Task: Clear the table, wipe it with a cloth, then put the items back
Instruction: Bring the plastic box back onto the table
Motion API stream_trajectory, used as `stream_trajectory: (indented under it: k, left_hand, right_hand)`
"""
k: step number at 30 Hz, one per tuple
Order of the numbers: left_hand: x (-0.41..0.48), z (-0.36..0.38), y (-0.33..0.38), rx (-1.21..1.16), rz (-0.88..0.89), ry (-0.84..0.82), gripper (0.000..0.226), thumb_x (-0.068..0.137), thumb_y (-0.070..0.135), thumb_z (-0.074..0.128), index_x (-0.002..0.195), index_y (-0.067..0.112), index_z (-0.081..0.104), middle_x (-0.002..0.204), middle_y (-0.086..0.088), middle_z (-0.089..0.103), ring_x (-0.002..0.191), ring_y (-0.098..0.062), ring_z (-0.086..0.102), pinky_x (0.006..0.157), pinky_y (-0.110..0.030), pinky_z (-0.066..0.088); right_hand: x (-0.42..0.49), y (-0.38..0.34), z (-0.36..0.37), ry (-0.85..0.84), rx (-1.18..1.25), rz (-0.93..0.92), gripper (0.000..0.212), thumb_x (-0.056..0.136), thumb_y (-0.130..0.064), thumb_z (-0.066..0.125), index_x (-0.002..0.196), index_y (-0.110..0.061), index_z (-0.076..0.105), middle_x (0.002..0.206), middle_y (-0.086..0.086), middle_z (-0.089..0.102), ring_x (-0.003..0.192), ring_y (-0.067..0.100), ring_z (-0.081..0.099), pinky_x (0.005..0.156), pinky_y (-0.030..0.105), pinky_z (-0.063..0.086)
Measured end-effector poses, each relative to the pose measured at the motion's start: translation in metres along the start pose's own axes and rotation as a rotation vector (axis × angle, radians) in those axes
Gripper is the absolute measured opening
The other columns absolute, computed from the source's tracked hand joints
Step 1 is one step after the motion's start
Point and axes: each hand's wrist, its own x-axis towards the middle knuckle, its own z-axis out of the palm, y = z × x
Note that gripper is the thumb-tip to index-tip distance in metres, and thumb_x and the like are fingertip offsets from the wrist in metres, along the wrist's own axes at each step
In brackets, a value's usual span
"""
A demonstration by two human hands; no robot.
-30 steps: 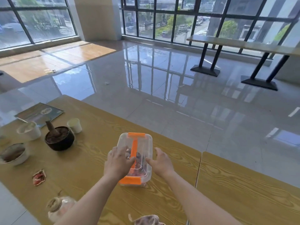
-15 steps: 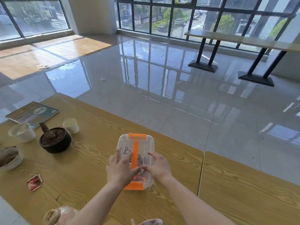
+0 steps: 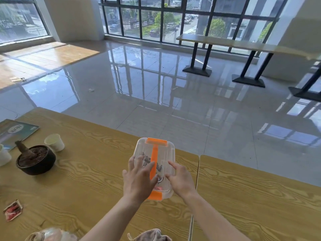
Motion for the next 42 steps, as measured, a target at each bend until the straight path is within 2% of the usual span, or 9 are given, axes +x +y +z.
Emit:
stream_trajectory:
  k: [9,16,19,23,26,29,34,39,42]
  left_hand:
    - [-0.01,0.015,0.091,-0.053,0.208,-0.018,0.048,0.084,0.061,0.058,0.128,0.041,0.054,0.146,-0.003,0.04,0.138,-0.031,0.024,0.083,-0.055,0.048]
    - [-0.035,0.026,0.169,-0.085,0.346,-0.052,0.046,0.084,0.063,0.055,0.126,0.045,0.052,0.145,0.0,0.039,0.14,-0.029,0.02,0.084,-0.051,0.047]
    - [-0.048,0.035,0.208,-0.081,0.393,-0.078,0.051,0.083,0.063,0.055,0.13,0.044,0.052,0.147,0.0,0.039,0.141,-0.029,0.019,0.086,-0.052,0.046]
    - [-0.07,0.047,0.261,-0.091,0.455,-0.096,0.051,0.082,0.061,0.059,0.129,0.042,0.055,0.146,-0.002,0.04,0.139,-0.03,0.022,0.085,-0.053,0.047]
    - [-0.095,0.062,0.315,-0.105,0.503,-0.112,0.05,0.082,0.062,0.058,0.127,0.041,0.056,0.146,-0.002,0.041,0.139,-0.031,0.023,0.085,-0.053,0.047]
    - [-0.121,0.077,0.363,-0.116,0.521,-0.139,0.05,0.082,0.064,0.055,0.127,0.043,0.055,0.147,0.0,0.04,0.139,-0.029,0.022,0.085,-0.052,0.047]
    - [-0.161,0.1,0.423,-0.145,0.524,-0.177,0.048,0.084,0.065,0.054,0.127,0.044,0.054,0.148,0.0,0.039,0.139,-0.029,0.02,0.084,-0.052,0.048]
    - [-0.189,0.115,0.462,-0.123,0.513,-0.219,0.05,0.086,0.067,0.048,0.132,0.045,0.049,0.149,0.001,0.035,0.141,-0.027,0.015,0.087,-0.051,0.047]
    - [-0.201,0.119,0.478,-0.129,0.52,-0.225,0.049,0.087,0.065,0.049,0.132,0.045,0.049,0.149,-0.001,0.036,0.14,-0.028,0.016,0.086,-0.053,0.048]
  right_hand:
    - [-0.05,0.046,-0.071,0.201,-0.112,0.094,0.053,0.092,-0.006,0.059,0.143,-0.015,0.047,0.143,0.004,0.052,0.132,0.021,0.047,0.105,0.03,0.038]
    - [-0.102,0.092,-0.123,0.345,-0.09,0.158,0.043,0.092,0.004,0.052,0.131,-0.011,0.057,0.131,0.009,0.059,0.114,0.026,0.059,0.091,0.037,0.049]
    - [-0.124,0.119,-0.148,0.384,-0.084,0.187,0.047,0.091,0.005,0.051,0.134,-0.013,0.055,0.132,0.007,0.058,0.116,0.022,0.058,0.091,0.035,0.049]
    - [-0.155,0.157,-0.183,0.436,-0.076,0.233,0.044,0.089,0.005,0.052,0.128,-0.013,0.06,0.127,0.007,0.06,0.112,0.024,0.058,0.086,0.041,0.052]
    - [-0.186,0.198,-0.218,0.481,-0.085,0.261,0.043,0.087,0.004,0.052,0.124,-0.016,0.062,0.122,0.003,0.061,0.111,0.022,0.058,0.08,0.036,0.05]
    - [-0.212,0.239,-0.247,0.49,-0.113,0.286,0.041,0.085,0.003,0.052,0.114,-0.023,0.065,0.111,-0.002,0.062,0.101,0.021,0.06,0.067,0.031,0.044]
    - [-0.248,0.294,-0.284,0.509,-0.124,0.305,0.04,0.085,0.003,0.053,0.116,-0.019,0.064,0.114,0.002,0.063,0.101,0.025,0.061,0.078,0.043,0.053]
    - [-0.27,0.333,-0.309,0.487,-0.145,0.315,0.05,0.088,0.003,0.052,0.132,-0.02,0.058,0.127,0.002,0.061,0.11,0.021,0.059,0.084,0.031,0.052]
    - [-0.28,0.348,-0.318,0.49,-0.145,0.323,0.049,0.089,0.005,0.052,0.132,-0.017,0.058,0.133,0.002,0.059,0.116,0.02,0.059,0.088,0.029,0.05]
